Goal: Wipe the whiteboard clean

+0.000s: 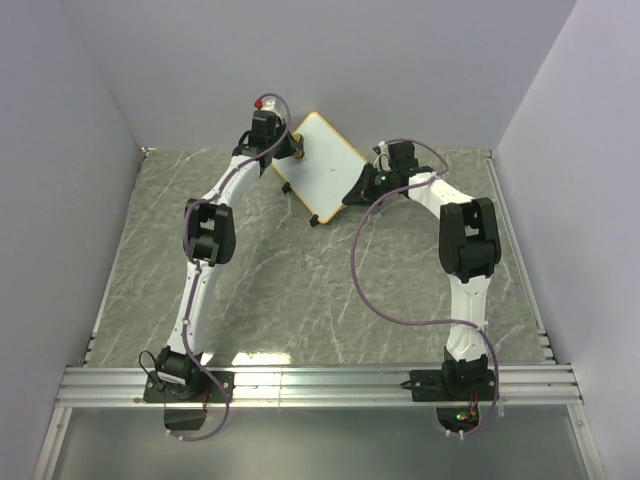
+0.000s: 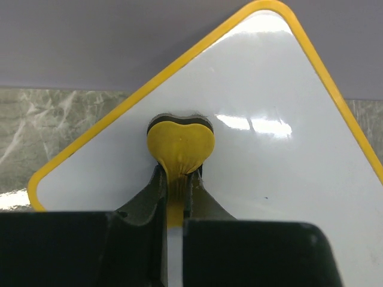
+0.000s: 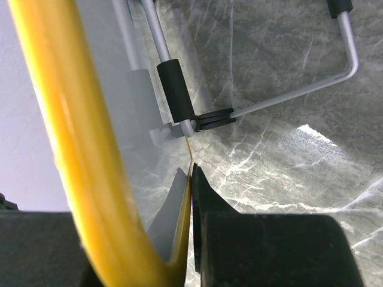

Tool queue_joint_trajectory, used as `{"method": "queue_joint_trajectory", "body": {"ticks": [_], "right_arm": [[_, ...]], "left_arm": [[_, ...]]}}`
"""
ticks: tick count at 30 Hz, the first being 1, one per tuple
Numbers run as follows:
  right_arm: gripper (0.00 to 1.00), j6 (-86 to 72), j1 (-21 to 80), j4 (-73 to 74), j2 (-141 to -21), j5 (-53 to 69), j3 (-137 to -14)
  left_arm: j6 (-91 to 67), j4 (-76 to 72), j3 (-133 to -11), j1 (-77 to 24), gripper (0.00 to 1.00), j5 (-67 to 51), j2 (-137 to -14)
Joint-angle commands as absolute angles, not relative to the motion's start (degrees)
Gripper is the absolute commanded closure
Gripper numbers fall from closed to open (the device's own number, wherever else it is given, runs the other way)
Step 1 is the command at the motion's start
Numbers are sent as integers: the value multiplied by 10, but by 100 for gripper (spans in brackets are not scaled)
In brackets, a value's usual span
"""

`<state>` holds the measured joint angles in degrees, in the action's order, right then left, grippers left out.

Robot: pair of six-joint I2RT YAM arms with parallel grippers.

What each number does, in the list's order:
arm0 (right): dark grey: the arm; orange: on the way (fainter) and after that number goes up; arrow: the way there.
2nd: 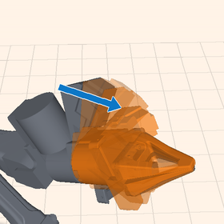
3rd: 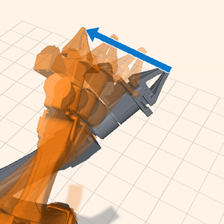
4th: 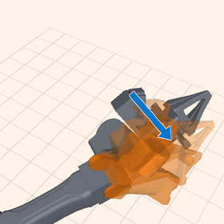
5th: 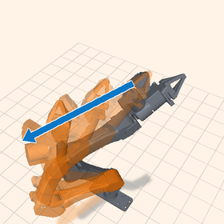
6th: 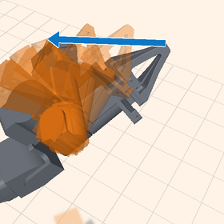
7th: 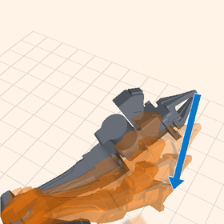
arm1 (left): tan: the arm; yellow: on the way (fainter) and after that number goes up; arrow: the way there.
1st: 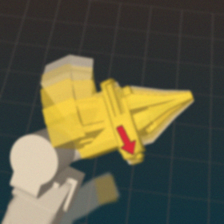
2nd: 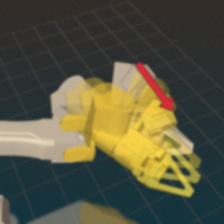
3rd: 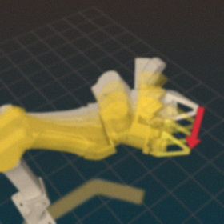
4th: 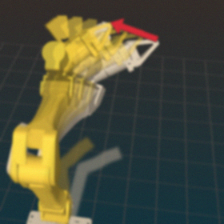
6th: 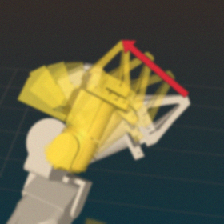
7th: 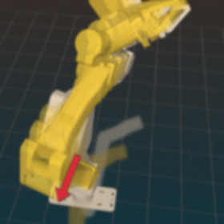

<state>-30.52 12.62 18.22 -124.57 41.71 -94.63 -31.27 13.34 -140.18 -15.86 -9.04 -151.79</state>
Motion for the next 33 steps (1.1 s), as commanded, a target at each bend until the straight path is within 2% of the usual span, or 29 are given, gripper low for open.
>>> {"method": "queue_joint_trajectory", "body": {"ticks": [1,11,20,27,33], "right_arm": [[100,-298,155,285,-1262,444,-931],[100,-301,155,272,-1251,445,-922],[100,-284,159,272,-1255,442,-907],[100,-293,163,238,-1237,451,-847],[100,-318,164,184,-1223,457,-821]], "left_arm": [[-324,217,-1390,-160,100,-44,-1572],[-299,127,-1217,-173,100,-158,-1481],[-264,138,-1212,-285,100,-163,-1428],[-286,206,-1295,-344,100,-158,-1463],[-313,175,-1198,-357,100,-122,-1439]]}}
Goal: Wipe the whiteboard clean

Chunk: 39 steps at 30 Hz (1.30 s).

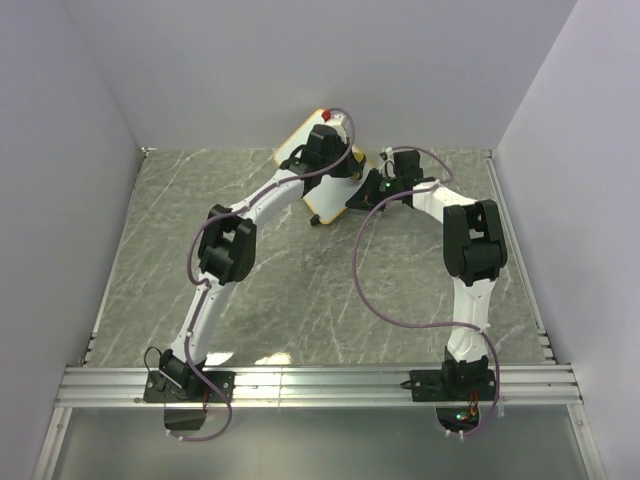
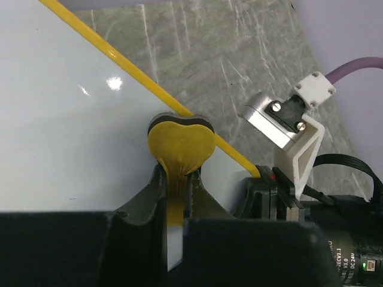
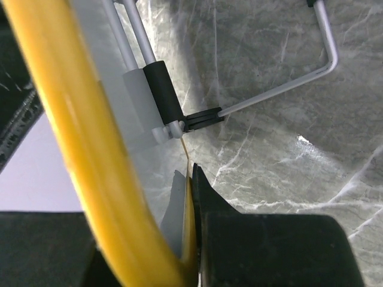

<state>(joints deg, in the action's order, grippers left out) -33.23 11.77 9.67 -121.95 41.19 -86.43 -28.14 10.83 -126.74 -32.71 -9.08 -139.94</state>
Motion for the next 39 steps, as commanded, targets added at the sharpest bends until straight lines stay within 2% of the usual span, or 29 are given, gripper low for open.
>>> {"method": "queue_joint_trajectory", "body": {"ticks": [1,10,23,30,32,33,35,36,39], "right_arm": [[100,-327,163,169,-1221,459,-818],[100,-345,164,125,-1185,466,-786],[100,-352,164,146,-1162,450,-815],[97,-360,165,149,-1140,442,-822],[87,-359,165,156,-1128,438,-821],[72,-358,164,159,-1122,435,-818],[56,-354,165,165,-1105,425,-814],[23,-353,164,166,-1098,424,-809],[1,-351,163,167,-1071,410,-801]], "left_arm": [[-319,170,-1187,-357,100,-114,-1434],[-344,140,-1086,-301,100,-79,-1345],[-328,186,-1029,-200,100,-62,-1166],[-318,227,-1029,-166,100,-55,-1107],[-310,238,-1027,-162,100,-47,-1095],[-308,247,-1018,-159,100,-42,-1090],[-304,250,-1001,-151,100,-33,-1076],[-304,252,-978,-148,100,-35,-1071],[-302,249,-917,-134,100,-30,-1042]]}}
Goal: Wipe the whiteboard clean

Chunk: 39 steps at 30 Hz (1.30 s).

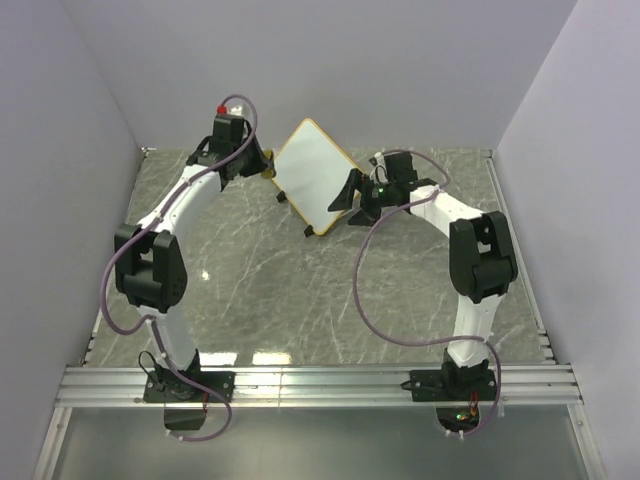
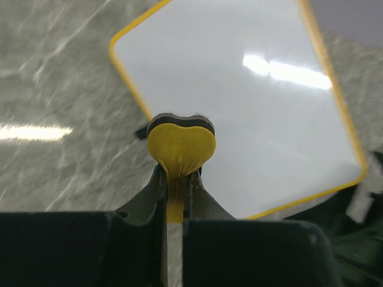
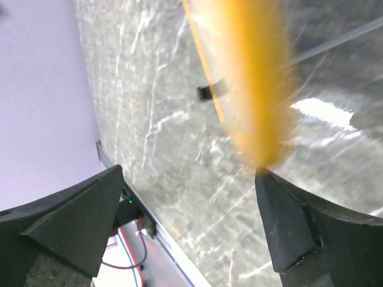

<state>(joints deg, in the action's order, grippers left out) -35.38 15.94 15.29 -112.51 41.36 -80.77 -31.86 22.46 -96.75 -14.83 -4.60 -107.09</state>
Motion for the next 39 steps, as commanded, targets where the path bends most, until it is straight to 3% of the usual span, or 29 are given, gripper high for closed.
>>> {"method": "queue_joint_trajectory", "body": {"ticks": [1,8,10,13,17,18,22,26,30,39], "right_arm": [[0,-349,163,169,-1065,408,-800],[0,-299,162,228,-972,363,-791],[0,-283,160,242,-940,347,-761],[0,-277,156,248,-871,335,-705],[0,-278,153,248,-789,330,-635],[0,-277,152,249,-779,330,-628],[0,-256,150,266,-739,312,-606],[0,-229,149,293,-707,287,-599],[0,-220,147,305,-674,279,-584],[0,-270,146,340,-584,213,-612]], "left_arm": [[-300,249,-899,-132,100,-22,-1025],[-280,263,-762,-126,100,-2,-943],[-273,266,-720,-126,95,15,-930],[-267,276,-673,-126,68,17,-909],[-272,292,-628,-126,20,19,-896],[-272,300,-621,-126,17,18,-896],[-285,316,-594,-127,13,11,-894],[-300,345,-590,-126,1,14,-910],[-309,370,-615,-139,1,24,-916],[-344,373,-643,-183,1,18,-774]]}}
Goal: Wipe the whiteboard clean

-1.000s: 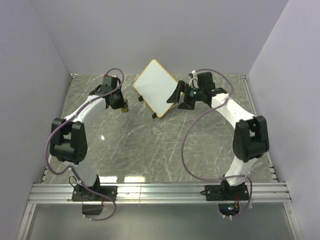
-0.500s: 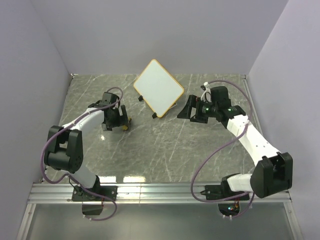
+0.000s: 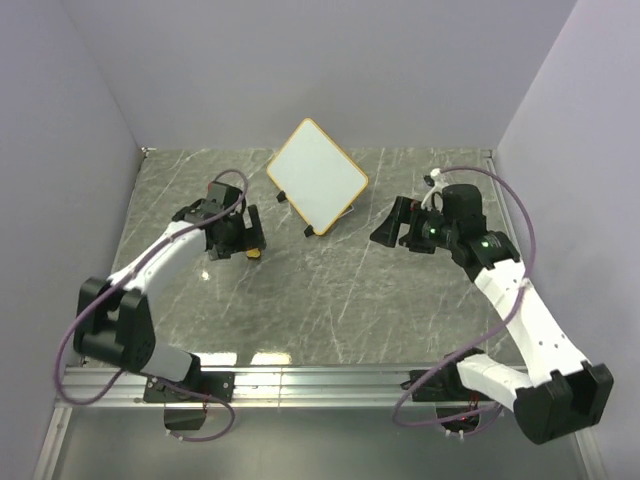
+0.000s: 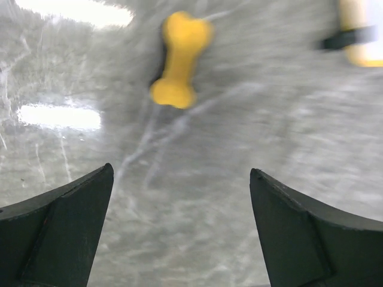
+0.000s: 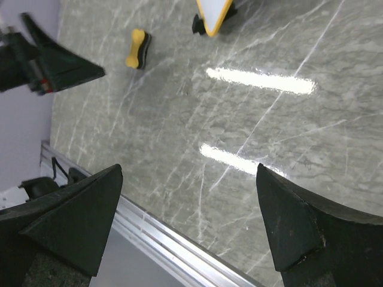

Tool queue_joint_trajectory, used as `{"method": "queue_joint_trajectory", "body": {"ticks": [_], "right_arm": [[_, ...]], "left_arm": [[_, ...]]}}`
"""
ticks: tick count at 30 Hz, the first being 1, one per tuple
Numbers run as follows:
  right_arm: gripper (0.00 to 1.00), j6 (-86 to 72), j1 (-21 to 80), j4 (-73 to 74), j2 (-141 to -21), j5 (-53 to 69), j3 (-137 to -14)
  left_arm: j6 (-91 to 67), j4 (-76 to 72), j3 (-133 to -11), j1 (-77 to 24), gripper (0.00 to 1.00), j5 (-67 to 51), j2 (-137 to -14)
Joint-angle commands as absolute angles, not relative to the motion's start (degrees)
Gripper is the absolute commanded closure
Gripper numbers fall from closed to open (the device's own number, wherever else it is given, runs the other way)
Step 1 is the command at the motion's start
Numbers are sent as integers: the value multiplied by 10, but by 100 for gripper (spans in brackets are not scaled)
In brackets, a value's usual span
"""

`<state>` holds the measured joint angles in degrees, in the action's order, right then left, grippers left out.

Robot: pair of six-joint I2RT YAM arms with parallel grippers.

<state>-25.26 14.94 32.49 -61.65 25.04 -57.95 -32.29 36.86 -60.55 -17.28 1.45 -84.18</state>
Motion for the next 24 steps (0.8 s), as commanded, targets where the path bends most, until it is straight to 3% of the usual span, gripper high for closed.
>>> {"method": "queue_joint_trajectory", "body": {"ticks": [1,6,14,24], "right_arm": [[0,-273,144,355,-572,209,-620],[0,-257,149,415,-537,186,-697],[0,-284,153,460,-481,196,-705],[0,-298,152,483,-410,193,-647]], "left_arm": [[-360,379,-652,-183,2,24,-746],[-370,398,-747,-187,1,35,-686],[-333,540,-1019,-190,0,42,-793],[-320,562,-1039,-232,1,109,-794]]}}
